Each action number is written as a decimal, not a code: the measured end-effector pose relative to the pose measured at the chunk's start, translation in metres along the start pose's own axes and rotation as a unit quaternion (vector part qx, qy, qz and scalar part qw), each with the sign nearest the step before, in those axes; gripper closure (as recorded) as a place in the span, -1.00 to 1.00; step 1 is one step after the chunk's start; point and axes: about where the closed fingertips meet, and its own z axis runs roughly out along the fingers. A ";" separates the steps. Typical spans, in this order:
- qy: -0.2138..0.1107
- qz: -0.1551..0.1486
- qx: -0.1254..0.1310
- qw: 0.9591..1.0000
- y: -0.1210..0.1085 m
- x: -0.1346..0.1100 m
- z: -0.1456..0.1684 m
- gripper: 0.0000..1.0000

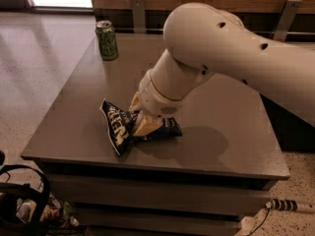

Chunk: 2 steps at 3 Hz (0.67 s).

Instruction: Pick blue chip bag

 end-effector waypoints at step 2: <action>-0.038 -0.066 0.012 0.997 -0.015 -0.045 -0.043 1.00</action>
Offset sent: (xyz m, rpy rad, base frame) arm -0.0061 0.0338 0.0941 0.0892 -0.1056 0.1884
